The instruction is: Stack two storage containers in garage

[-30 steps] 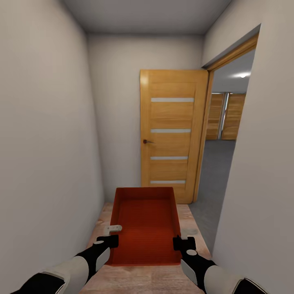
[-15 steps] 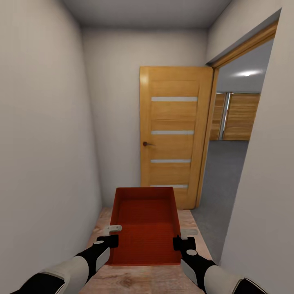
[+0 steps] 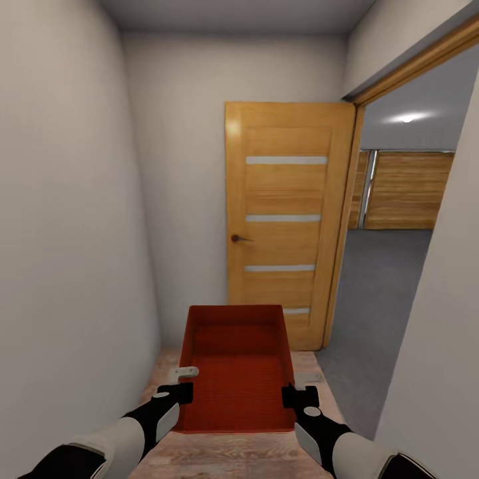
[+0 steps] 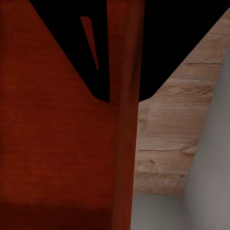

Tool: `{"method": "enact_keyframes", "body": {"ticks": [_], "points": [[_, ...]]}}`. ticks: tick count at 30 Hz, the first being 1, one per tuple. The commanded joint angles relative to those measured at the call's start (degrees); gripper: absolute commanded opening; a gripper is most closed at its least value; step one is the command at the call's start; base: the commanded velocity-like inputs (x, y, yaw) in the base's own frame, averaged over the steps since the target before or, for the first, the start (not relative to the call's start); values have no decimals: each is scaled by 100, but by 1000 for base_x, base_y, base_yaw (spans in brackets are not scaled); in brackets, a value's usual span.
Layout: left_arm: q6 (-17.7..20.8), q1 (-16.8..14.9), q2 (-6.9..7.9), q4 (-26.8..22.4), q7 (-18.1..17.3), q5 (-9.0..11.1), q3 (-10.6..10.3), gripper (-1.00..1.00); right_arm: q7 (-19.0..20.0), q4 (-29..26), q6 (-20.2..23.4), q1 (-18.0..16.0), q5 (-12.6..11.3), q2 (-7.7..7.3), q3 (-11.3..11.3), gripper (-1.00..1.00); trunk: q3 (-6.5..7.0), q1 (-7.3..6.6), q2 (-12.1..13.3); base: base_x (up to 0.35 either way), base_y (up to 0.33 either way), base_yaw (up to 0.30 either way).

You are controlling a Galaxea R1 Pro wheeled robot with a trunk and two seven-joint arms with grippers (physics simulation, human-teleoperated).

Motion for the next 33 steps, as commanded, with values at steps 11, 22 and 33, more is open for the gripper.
{"method": "enact_keyframes", "body": {"ticks": [11, 22, 33], "points": [[-18, -13, 92, -16, 454, -10, 388, -100, 72, 0, 17, 0, -73, 5, 89, -100, -9, 5, -7, 325, 87, -234], [-25, -13, 95, -22, 446, -19, 388, -100, 72, 0, 17, -1, -74, 4, 89, -100, -17, 5, -7, 320, 175, -273], [-45, -13, 88, -28, 452, -19, 388, -100, 72, 0, 17, -3, -74, 9, 89, -100, -38, 5, -7, 311, 188, -273]]}}
